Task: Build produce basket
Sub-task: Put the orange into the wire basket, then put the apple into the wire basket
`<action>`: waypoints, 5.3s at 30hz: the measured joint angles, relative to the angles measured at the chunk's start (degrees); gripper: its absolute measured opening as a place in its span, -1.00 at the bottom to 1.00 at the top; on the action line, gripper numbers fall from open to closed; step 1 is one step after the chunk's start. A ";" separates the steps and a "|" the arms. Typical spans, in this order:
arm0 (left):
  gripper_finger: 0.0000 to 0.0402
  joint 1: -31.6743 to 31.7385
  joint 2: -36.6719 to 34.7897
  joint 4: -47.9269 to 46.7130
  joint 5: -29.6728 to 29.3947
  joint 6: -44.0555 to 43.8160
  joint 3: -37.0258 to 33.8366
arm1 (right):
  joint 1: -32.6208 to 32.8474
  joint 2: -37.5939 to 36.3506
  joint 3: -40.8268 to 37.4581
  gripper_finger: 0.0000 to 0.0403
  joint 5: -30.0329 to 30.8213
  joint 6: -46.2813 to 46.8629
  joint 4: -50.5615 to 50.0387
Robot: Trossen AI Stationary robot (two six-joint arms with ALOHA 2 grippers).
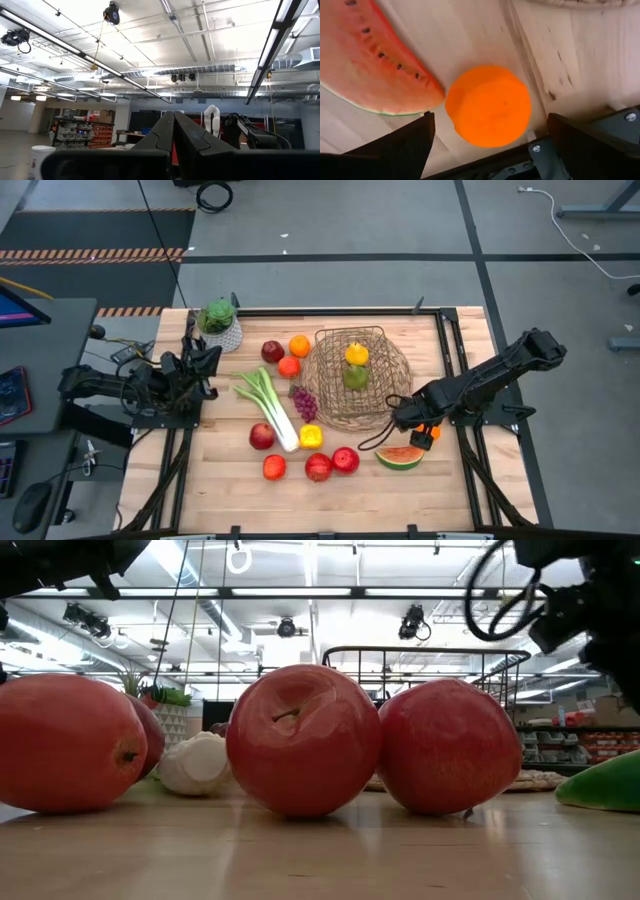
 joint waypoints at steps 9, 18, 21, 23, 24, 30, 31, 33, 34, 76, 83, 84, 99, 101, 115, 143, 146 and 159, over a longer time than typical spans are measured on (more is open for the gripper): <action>-0.94 0.00 0.00 0.00 0.00 -0.08 0.00 | 1.75 -5.65 -6.07 0.98 1.29 5.35 4.20; -0.91 0.00 0.00 0.00 -0.02 -0.07 0.02 | 1.75 -5.57 -11.08 0.98 -0.26 5.29 10.74; -0.93 0.00 0.00 -0.03 -0.01 -0.05 0.02 | 1.73 -5.56 -12.54 0.98 -1.52 5.07 13.88; -0.94 0.00 0.00 -0.09 0.00 -0.05 0.01 | 1.73 -5.56 -13.54 0.98 -2.49 5.07 15.78; -0.94 0.00 0.00 -0.07 0.00 -0.04 0.01 | 1.73 -5.56 -13.99 0.97 -2.78 5.12 16.67; -0.91 0.00 0.00 -0.04 0.00 -0.04 0.02 | 1.73 -5.58 -15.57 0.92 -4.22 6.01 18.60; -0.91 0.00 0.00 -0.04 0.00 -0.06 0.00 | 1.73 -5.58 -15.59 0.90 -4.22 6.01 18.67; -0.92 0.00 0.00 -0.03 -0.01 -0.09 0.01 | 1.73 -5.57 -15.58 0.87 -4.22 5.92 19.19; -0.93 0.00 0.00 -0.02 0.00 -0.09 0.01 | 1.73 -5.54 -15.47 0.86 -4.22 5.73 19.20; -0.92 0.00 -0.02 1.53 0.00 -1.20 0.02 | -8.63 -8.45 20.23 0.77 9.44 -20.16 16.61; -0.93 0.00 -0.02 2.22 0.00 -1.17 0.00 | -15.01 -3.27 20.23 0.77 6.92 -25.71 19.04; -0.93 0.02 -0.02 2.25 0.03 -1.16 0.00 | -16.07 -2.20 20.23 0.77 6.36 -26.16 18.99; -0.93 0.00 -0.02 2.74 0.04 -0.07 0.00 | -28.85 11.56 20.21 0.77 -5.03 -22.38 18.20; -0.92 0.00 -0.02 2.88 0.04 -0.07 0.00 | -29.60 12.65 20.21 0.77 -6.15 -21.94 17.09; -0.91 0.00 -0.02 2.96 0.04 -0.02 0.00 | -26.13 23.93 31.00 0.77 2.27 -28.56 0.98; -0.94 0.00 -0.02 2.95 0.02 -0.02 0.00 | -25.00 31.60 33.84 0.98 2.27 -36.25 -1.53; -0.92 0.00 -0.02 2.95 0.02 -0.07 0.00 | -24.88 31.60 35.87 0.98 2.88 -36.10 -3.39; -0.93 0.00 -0.02 2.82 0.02 -0.11 0.00 | -19.55 31.58 52.69 0.98 7.55 -37.99 -7.28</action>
